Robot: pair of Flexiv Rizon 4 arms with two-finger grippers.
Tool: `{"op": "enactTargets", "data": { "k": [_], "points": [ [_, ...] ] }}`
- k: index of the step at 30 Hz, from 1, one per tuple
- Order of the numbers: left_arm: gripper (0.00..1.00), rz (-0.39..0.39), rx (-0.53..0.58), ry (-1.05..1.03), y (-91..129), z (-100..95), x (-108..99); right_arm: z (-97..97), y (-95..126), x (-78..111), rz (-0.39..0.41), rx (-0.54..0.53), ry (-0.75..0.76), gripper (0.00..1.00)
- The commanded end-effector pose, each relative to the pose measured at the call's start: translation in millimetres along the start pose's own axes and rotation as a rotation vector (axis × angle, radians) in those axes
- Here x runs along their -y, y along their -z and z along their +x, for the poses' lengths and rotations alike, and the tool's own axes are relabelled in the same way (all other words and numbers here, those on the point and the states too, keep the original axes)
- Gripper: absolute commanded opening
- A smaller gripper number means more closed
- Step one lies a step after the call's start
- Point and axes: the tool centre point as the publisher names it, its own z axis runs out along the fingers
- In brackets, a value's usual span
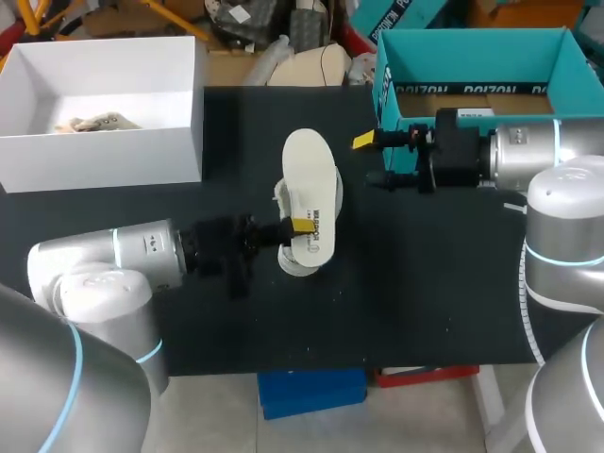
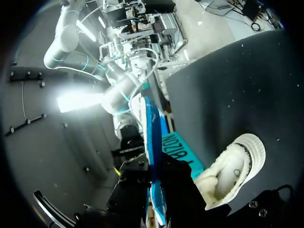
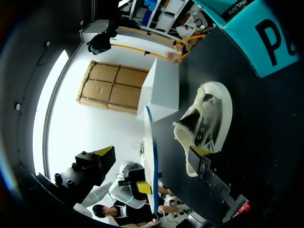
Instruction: Take the shoe out of the shoebox, open the shoe tongue, remove and reinsert the insole, then place the shoe into the shoebox
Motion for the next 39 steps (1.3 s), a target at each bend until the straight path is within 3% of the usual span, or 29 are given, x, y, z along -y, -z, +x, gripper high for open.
{"op": "enactTargets", "data": {
  "k": [1,9,22,24,25,26,32,39],
  "points": [
    [0.00,0.002,-0.006,0.003,-9.2,0.8,-3.4,-0.3,-1.6,0.8,-0.004,0.000,0.000,1.00],
    [0.00,0.002,-0.006,0.003,-9.2,0.8,-3.4,-0.3,-1.6,0.8,-0.004,0.000,0.000,1.00],
    [0.00,0.002,-0.006,0.003,-9.2,0.8,-3.4,1.2,-46.3,30.3,0.135,-0.062,0.081,1.00],
    [0.00,0.002,-0.006,0.003,-9.2,0.8,-3.4,0.6,-52.9,33.2,0.142,-0.069,0.080,0.73],
    [0.00,0.002,-0.006,0.003,-9.2,0.8,-3.4,0.0,-55.9,34.2,0.148,-0.071,0.078,0.68],
    [0.00,0.002,-0.006,0.003,-9.2,0.8,-3.4,-0.6,-59.0,35.2,0.152,-0.073,0.078,0.51],
    [0.00,0.002,-0.006,0.003,-9.2,0.8,-3.4,-5.2,-72.0,38.4,0.183,-0.075,0.068,0.45],
    [0.00,0.002,-0.006,0.003,-9.2,0.8,-3.4,-9.5,-71.4,34.6,0.195,-0.067,0.064,0.38]
  ]
}}
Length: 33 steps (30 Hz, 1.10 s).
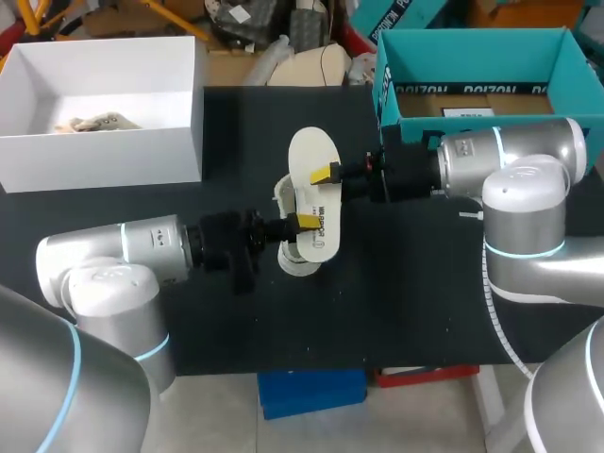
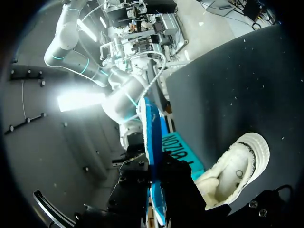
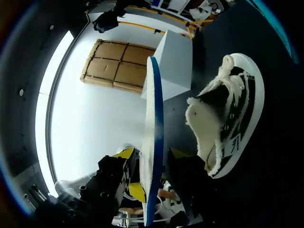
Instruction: Take the shoe out of the shoebox, open the shoe tongue, remove and reinsert the insole, then place the shoe into the shoebox
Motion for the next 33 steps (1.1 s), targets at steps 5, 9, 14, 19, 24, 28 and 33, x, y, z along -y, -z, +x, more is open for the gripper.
{"op": "enactTargets", "data": {
  "k": [5,9,14,19,24,28,33],
  "points": [
    [0.00,0.000,-0.007,-0.001,-1.3,-1.1,0.5,-1.8,3.6,-8.3,0.010,0.009,-0.002,0.35],
    [0.00,0.000,-0.007,-0.001,-1.3,-1.1,0.5,-1.6,6.9,-11.0,0.008,0.014,0.001,0.35],
    [0.00,0.000,-0.007,-0.001,-1.3,-1.1,0.5,-1.2,7.0,-12.3,0.018,0.014,0.003,0.00],
    [0.00,0.000,-0.007,-0.001,-1.3,-1.1,0.5,-1.2,7.0,-12.3,0.018,0.014,0.003,0.00],
    [0.19,-0.011,-0.056,-0.044,0.8,-7.3,0.3,-1.2,7.0,-12.3,0.018,0.014,0.003,0.00],
    [1.00,-0.037,-0.272,-0.160,13.1,-19.1,-4.3,-1.2,7.0,-12.3,0.018,0.014,0.003,0.00],
    [1.00,0.031,-0.579,-0.289,40.5,-33.2,-13.4,-1.2,7.0,-12.3,0.018,0.014,0.003,0.00]
  ]
}}
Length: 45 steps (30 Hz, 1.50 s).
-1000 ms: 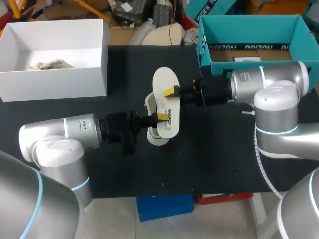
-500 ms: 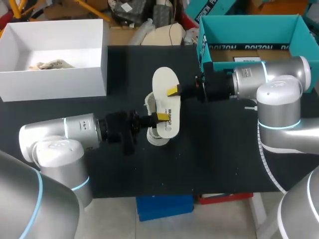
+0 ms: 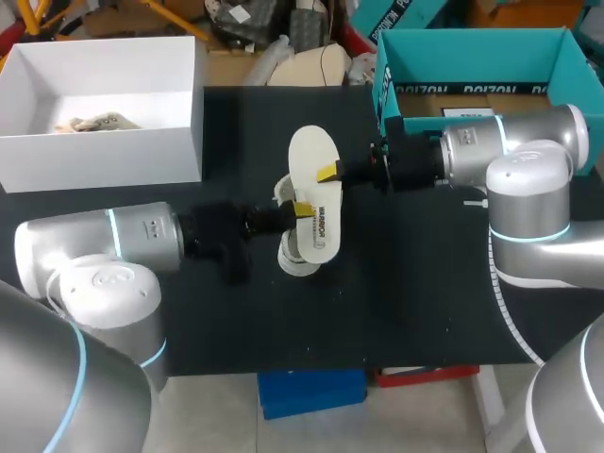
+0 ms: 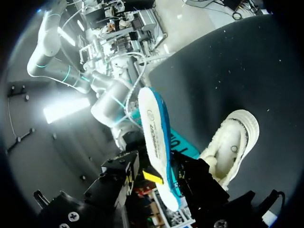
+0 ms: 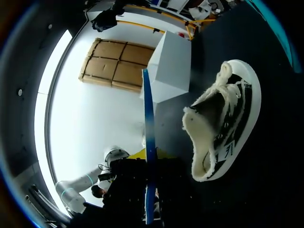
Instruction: Take the shoe out of the shoebox, open the shoe tongue, remove and reinsert the insole, then place the shoe into the shoebox
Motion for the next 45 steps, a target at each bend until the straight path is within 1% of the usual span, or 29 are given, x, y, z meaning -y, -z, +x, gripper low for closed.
{"op": "enactTargets", "data": {
  "k": [1,2,6,9,11,12,14,17,33,36,37,38,39,40,41,42,43,44,45],
  "points": [
    [1.00,0.121,-0.469,-0.178,32.8,-17.4,-5.6,-0.3,-1.0,-0.6,0.000,0.000,-0.001,0.00],
    [1.00,0.148,-0.531,-0.221,37.0,-19.4,-6.9,-0.3,-1.0,-0.6,0.000,0.000,-0.001,0.00],
    [1.00,0.200,-0.661,-0.308,47.4,-31.1,-11.5,-0.3,-1.0,-0.6,0.000,0.000,-0.001,0.00],
    [1.00,0.261,-0.750,-0.347,46.3,-37.2,-10.1,-0.3,-1.0,-0.6,0.000,0.000,-0.001,0.00],
    [1.00,0.281,-0.799,-0.366,43.6,-41.5,-8.6,-0.3,-1.0,-0.6,0.000,0.000,-0.001,0.00],
    [1.00,0.281,-0.799,-0.367,41.7,-44.1,-7.8,-0.3,-1.0,-0.6,0.000,0.000,-0.001,0.00],
    [1.00,0.254,-0.794,-0.371,39.5,-48.9,-9.7,-0.3,-1.0,-0.6,0.000,0.000,-0.001,0.00],
    [1.00,0.268,-0.777,-0.365,37.2,-52.9,-8.5,-0.3,-1.0,-0.6,0.000,0.000,-0.001,0.00],
    [1.00,0.268,-0.777,-0.365,37.2,-52.9,-8.5,-0.3,-1.0,-0.6,0.000,0.000,-0.001,0.00],
    [1.00,0.280,-0.860,-0.286,26.6,-52.2,-4.1,-0.3,-1.0,-0.6,0.000,0.000,-0.001,0.00],
    [1.00,0.289,-0.935,-0.241,22.5,-51.3,-4.1,-0.3,-1.0,-0.6,0.000,0.000,-0.001,0.00],
    [1.00,0.296,-0.965,-0.213,20.3,-50.6,-3.9,-0.3,-1.0,-0.6,0.000,0.000,-0.001,0.00],
    [1.00,0.306,-0.972,-0.174,17.7,-52.4,-3.1,-0.3,-1.0,-0.6,0.000,0.000,-0.001,0.00],
    [1.00,0.289,-1.059,-0.185,15.6,-54.1,-1.5,-0.3,-1.0,-0.6,0.000,0.000,-0.001,0.00],
    [1.00,0.271,-1.094,-0.189,14.2,-55.6,-0.6,-0.3,-1.0,-0.6,0.000,0.000,-0.001,0.00],
    [1.00,0.274,-1.088,-0.179,14.0,-56.8,-0.3,-0.3,-1.0,-0.6,0.000,0.000,-0.001,0.00],
    [1.00,0.280,-1.189,-0.160,13.3,-56.5,0.5,-0.3,-1.0,-0.6,0.000,0.000,-0.001,0.00],
    [1.00,0.259,-1.188,-0.162,13.1,-56.7,0.6,-0.3,-1.0,-0.6,0.000,0.000,-0.001,0.00],
    [1.00,0.272,-1.209,-0.160,13.9,-57.7,1.0,-0.3,-1.0,-0.6,0.000,0.000,-0.001,0.00]
  ]
}}
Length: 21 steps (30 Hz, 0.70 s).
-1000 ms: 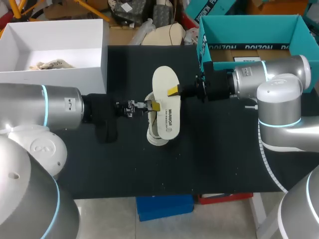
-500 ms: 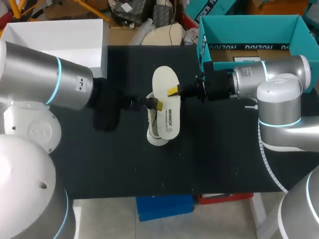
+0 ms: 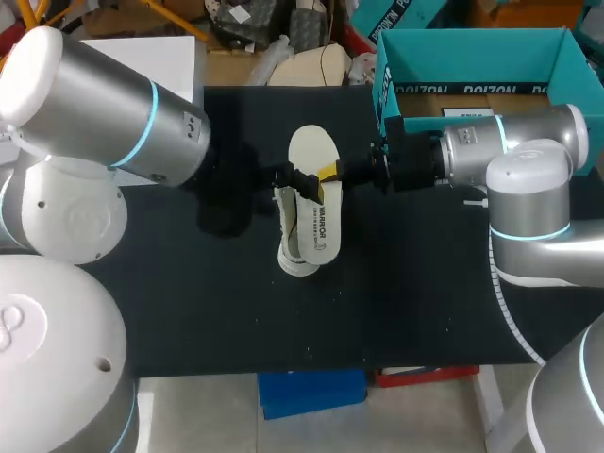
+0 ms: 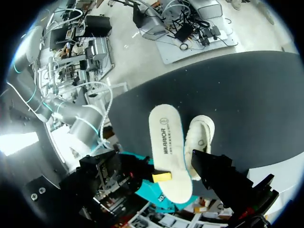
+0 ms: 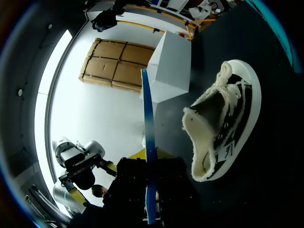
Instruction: Take the shoe out of the shoebox, open the shoe tongue, remove and reinsert the insole, then place the shoe into the shoebox
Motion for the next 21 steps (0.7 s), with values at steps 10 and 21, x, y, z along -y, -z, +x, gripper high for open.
{"op": "enactTargets", "data": {
  "k": [10,21],
  "points": [
    [1.00,0.021,-0.747,0.112,-8.3,-4.4,3.4,-0.1,-1.1,0.0,-0.001,0.001,0.000,0.00],
    [1.00,0.065,-0.716,0.110,-17.9,-10.2,13.4,-0.1,-1.1,0.0,-0.001,0.001,0.000,0.00]
  ]
}}
